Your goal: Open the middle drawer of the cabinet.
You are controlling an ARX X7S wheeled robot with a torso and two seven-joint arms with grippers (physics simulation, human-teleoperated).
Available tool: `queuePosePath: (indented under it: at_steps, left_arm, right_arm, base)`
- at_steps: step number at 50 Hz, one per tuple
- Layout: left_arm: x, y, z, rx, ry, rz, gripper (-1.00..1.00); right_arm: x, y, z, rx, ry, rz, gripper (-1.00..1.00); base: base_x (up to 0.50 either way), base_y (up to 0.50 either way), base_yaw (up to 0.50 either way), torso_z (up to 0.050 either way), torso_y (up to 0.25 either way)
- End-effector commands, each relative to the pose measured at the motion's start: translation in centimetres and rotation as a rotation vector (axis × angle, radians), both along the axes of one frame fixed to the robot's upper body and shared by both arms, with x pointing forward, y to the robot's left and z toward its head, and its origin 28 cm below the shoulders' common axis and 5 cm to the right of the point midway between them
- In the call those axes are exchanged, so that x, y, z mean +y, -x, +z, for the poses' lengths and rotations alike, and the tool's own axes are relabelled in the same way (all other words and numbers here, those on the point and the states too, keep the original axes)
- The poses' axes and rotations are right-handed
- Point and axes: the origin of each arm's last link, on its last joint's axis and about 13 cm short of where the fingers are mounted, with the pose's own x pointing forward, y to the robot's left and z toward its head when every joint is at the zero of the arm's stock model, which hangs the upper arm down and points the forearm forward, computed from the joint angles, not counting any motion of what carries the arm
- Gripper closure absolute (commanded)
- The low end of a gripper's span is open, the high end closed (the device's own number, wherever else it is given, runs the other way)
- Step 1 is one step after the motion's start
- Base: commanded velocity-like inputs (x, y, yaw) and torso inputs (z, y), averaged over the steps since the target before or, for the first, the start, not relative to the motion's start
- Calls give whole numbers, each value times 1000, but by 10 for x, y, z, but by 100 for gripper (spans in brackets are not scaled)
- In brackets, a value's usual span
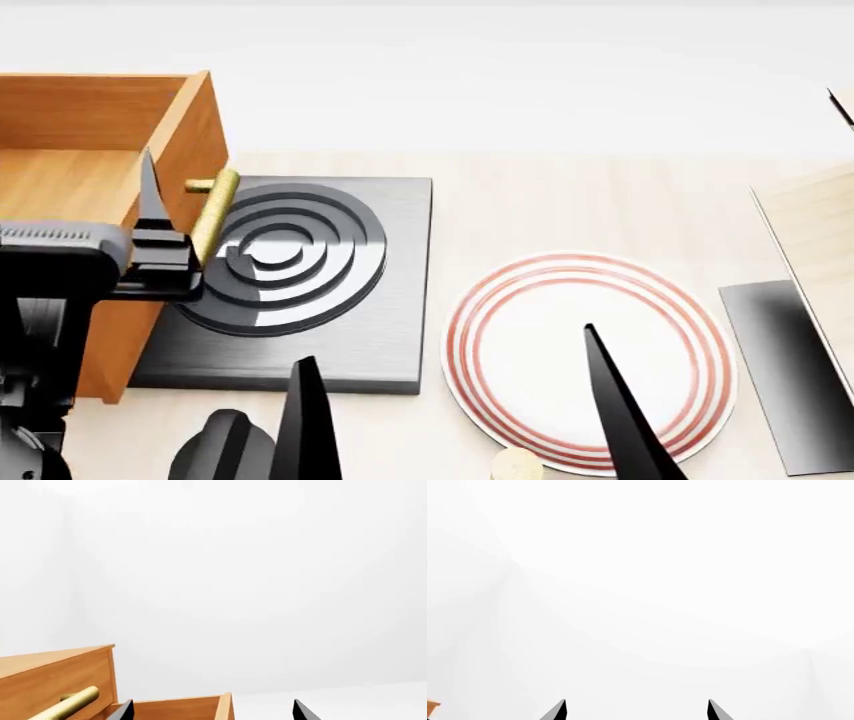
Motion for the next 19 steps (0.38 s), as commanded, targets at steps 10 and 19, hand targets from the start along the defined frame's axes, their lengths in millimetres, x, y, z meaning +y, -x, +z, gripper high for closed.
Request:
queuePosePath:
  at_steps: [10, 19]
  left_arm:
    - [2, 48, -17, -133, 66, -2, -100]
    - [6, 67, -26, -156, 84, -3, -100]
  right_arm:
    - [-1, 0, 1, 3, 14, -19, -100]
    - [0, 0, 0, 9, 14, -14, -100]
  base:
    - [0, 0, 0, 0, 0]
    - [0, 0, 0, 0, 0]
